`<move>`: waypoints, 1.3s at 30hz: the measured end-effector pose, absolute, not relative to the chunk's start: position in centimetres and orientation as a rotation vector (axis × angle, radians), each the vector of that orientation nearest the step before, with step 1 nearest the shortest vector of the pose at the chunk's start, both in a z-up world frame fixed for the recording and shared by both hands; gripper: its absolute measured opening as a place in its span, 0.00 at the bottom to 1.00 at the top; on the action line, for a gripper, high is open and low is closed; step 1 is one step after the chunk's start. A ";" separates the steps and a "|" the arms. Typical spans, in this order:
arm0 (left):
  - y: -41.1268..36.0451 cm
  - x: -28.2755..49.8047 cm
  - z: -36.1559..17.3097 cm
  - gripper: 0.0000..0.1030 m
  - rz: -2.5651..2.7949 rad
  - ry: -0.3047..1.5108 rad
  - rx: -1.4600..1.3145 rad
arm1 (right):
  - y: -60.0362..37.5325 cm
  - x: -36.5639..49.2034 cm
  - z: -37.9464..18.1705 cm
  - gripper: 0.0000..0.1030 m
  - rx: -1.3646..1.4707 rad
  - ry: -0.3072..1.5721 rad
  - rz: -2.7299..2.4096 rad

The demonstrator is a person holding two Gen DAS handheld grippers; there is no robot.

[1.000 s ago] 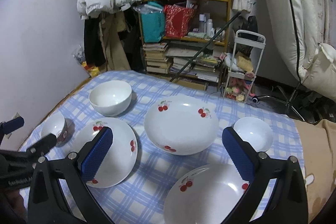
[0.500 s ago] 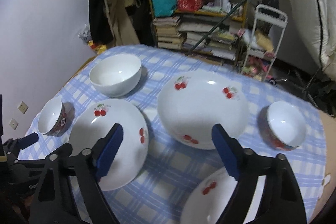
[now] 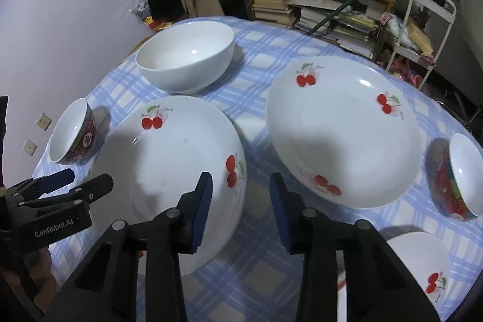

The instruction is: Organize plates and bowls

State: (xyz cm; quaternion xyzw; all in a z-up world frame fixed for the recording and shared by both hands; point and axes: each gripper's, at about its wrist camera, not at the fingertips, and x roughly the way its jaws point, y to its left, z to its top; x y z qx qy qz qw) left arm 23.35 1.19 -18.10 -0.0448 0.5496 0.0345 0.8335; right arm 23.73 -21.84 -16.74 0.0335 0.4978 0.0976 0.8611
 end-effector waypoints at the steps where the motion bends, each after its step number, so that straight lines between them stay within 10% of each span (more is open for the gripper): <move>1: 1.3 23.5 -18.2 0.69 0.072 1.170 -0.104 | -21.8 23.9 -17.0 0.32 0.071 1.051 0.210; 18: 1.6 25.0 -19.8 0.20 0.007 1.228 -0.126 | -21.8 25.1 -18.4 0.10 0.084 1.104 0.225; 39: 2.7 22.5 -17.0 0.18 -0.096 1.215 -0.168 | -22.1 21.4 -15.2 0.09 0.096 1.103 0.223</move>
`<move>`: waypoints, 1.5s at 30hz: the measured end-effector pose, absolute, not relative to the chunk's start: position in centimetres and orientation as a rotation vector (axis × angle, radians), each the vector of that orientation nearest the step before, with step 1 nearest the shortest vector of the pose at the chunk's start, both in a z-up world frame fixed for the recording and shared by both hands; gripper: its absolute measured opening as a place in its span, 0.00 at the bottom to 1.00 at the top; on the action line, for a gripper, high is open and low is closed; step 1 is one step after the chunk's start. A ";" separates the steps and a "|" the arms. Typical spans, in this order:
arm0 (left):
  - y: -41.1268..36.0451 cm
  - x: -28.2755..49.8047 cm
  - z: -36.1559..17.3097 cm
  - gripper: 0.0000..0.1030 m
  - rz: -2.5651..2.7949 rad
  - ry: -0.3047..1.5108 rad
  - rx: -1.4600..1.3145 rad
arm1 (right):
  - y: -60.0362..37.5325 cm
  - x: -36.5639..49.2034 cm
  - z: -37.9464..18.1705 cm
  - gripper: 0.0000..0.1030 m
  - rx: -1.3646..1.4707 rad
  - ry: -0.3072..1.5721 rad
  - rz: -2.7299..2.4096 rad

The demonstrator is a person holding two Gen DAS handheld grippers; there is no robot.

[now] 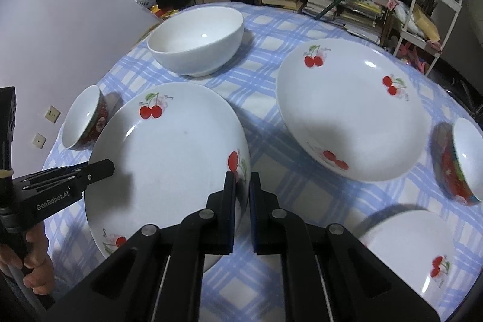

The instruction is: Organize plates and bowls

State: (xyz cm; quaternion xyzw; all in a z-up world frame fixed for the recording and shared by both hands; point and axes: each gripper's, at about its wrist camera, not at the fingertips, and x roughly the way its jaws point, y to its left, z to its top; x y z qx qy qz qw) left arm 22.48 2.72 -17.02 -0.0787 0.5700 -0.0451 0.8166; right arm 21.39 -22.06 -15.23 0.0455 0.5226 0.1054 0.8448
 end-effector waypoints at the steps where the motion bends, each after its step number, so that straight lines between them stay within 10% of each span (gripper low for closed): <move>1: 2.6 22.1 -16.7 0.18 -0.108 1.213 -0.167 | -22.2 20.9 -14.9 0.09 0.100 1.102 0.214; 45: 0.4 14.9 -19.2 0.18 -0.089 1.385 -0.054 | -22.4 12.7 -19.7 0.13 0.068 1.285 0.103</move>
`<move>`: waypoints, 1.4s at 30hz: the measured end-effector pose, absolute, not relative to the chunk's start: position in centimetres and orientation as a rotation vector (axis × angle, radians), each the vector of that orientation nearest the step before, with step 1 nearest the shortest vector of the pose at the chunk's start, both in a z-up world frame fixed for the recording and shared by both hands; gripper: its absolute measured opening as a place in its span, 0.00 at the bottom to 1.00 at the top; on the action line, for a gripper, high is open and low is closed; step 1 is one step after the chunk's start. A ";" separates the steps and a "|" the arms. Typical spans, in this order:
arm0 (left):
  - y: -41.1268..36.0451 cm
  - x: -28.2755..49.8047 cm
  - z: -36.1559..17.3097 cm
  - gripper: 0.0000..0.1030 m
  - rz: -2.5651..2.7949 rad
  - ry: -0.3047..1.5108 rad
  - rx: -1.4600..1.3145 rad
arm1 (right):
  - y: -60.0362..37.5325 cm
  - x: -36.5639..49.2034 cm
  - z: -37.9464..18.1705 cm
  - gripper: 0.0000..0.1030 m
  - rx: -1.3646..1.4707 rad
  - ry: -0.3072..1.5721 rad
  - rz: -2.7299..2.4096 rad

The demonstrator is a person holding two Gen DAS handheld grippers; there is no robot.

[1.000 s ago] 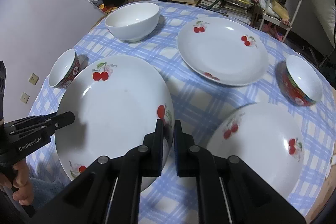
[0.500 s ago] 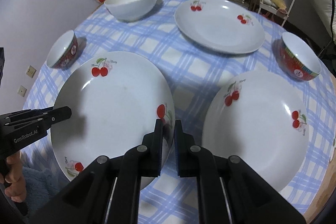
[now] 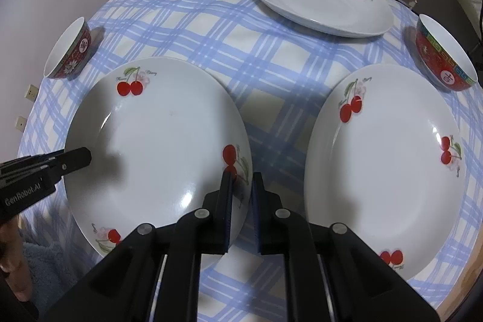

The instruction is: Organize plates and bowls

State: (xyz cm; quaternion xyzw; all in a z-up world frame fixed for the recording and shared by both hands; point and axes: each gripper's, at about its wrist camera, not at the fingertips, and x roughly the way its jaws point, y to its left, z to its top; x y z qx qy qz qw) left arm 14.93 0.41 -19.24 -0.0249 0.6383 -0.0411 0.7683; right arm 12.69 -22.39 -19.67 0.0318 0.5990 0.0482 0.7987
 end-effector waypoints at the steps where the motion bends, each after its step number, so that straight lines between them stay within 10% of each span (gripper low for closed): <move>1: 0.4 15.0 -19.3 0.18 -0.088 1.386 -0.048 | -22.4 12.6 -19.7 0.13 0.067 1.287 0.103; 28: -2.6 14.5 -11.1 0.23 -0.068 1.124 0.131 | -28.4 12.8 -11.4 0.13 0.084 1.095 -0.025; 31: -4.3 14.7 -10.1 0.31 -0.091 1.092 0.148 | -30.7 12.4 -10.2 0.38 0.098 1.072 -0.068; 35: -6.7 14.7 -8.6 0.80 -0.088 1.027 0.203 | -34.1 11.5 -8.6 0.68 0.155 1.032 -0.131; 38: -8.4 14.7 -7.9 0.82 -0.107 1.010 0.218 | -35.9 10.9 -8.4 0.92 0.195 1.024 -0.162; 42: -10.6 15.2 -7.6 0.82 -0.164 1.028 0.200 | -37.2 10.7 -8.6 0.94 0.222 1.037 -0.178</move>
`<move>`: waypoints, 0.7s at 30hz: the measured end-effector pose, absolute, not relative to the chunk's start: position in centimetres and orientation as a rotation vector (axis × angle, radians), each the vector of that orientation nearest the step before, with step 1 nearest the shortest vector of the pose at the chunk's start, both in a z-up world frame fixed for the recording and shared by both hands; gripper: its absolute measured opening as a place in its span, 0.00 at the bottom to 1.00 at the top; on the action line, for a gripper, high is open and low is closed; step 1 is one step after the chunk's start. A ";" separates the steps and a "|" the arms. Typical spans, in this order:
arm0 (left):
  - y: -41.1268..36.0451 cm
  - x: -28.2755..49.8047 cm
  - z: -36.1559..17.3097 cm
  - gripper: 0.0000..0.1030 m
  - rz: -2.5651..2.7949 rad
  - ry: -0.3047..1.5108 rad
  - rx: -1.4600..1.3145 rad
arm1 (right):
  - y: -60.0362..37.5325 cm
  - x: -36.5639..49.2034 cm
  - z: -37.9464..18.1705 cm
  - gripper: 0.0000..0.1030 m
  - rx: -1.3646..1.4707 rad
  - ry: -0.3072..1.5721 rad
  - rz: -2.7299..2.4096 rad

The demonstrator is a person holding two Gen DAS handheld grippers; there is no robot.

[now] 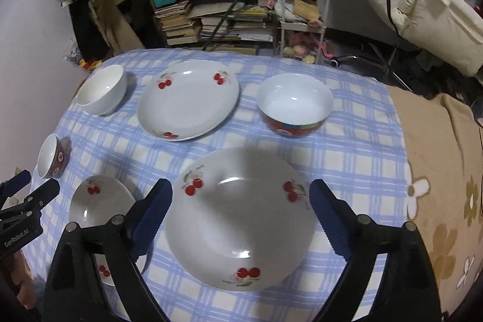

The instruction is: Organize plates and bowls

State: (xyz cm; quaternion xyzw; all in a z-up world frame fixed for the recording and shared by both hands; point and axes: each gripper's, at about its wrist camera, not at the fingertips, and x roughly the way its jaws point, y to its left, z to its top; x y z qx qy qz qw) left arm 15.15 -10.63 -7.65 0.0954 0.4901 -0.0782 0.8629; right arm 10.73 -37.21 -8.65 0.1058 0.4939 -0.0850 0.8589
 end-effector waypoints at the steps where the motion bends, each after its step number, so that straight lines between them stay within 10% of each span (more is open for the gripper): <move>1: -11.2 15.2 -7.7 0.82 -0.171 1.026 0.207 | -37.5 10.7 -8.8 0.94 0.226 1.043 -0.179; 21: -20.9 17.2 -13.2 0.82 -0.301 1.154 0.303 | -43.6 10.3 -13.2 0.94 0.292 1.172 -0.265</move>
